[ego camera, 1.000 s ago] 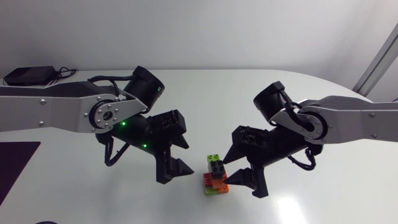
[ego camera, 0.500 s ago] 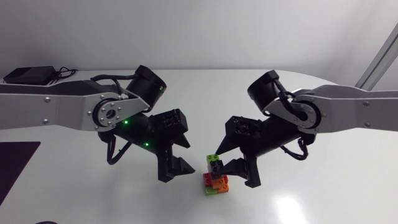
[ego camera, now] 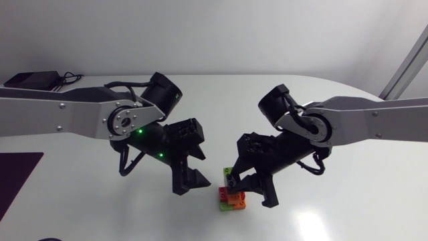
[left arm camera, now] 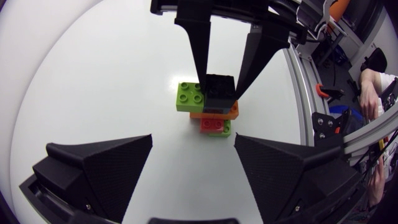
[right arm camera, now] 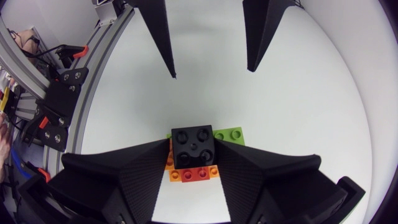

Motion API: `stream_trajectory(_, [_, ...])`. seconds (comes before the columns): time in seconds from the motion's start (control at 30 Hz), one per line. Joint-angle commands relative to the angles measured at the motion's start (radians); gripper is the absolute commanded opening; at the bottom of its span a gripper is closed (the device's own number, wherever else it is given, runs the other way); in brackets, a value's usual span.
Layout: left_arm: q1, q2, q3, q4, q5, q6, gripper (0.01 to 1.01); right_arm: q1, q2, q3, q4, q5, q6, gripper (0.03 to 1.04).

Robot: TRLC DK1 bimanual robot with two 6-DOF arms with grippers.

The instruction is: Separate the duplo bricks

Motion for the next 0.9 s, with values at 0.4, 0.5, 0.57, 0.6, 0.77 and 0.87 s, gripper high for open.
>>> stream_trajectory(0.4, [-0.041, 0.040, 0.034, -0.002, 0.010, 0.018, 0.925, 0.018, 0.023, 0.004, 0.008, 0.003, 0.045, 0.22])
stream_trajectory(0.5, [-0.044, 0.040, 0.028, 0.000, 0.010, 0.013, 0.925, 0.014, 0.018, 0.002, 0.037, 0.002, 0.084, 0.22])
stream_trajectory(0.57, [-0.044, 0.042, 0.025, 0.008, 0.010, 0.010, 0.925, 0.009, 0.009, -0.002, 0.057, 0.002, 0.103, 0.22])
stream_trajectory(0.6, [-0.044, 0.043, 0.023, 0.011, 0.010, 0.008, 0.925, 0.008, 0.003, -0.002, 0.063, 0.002, 0.111, 0.22])
stream_trajectory(0.77, [-0.051, 0.046, 0.025, 0.015, 0.011, 0.005, 0.925, -0.009, -0.037, 0.001, 0.068, -0.011, 0.134, 0.22])
stream_trajectory(0.87, [-0.056, 0.048, 0.026, 0.017, 0.011, 0.001, 0.925, -0.019, -0.056, -0.004, 0.069, -0.017, 0.141, 0.22])
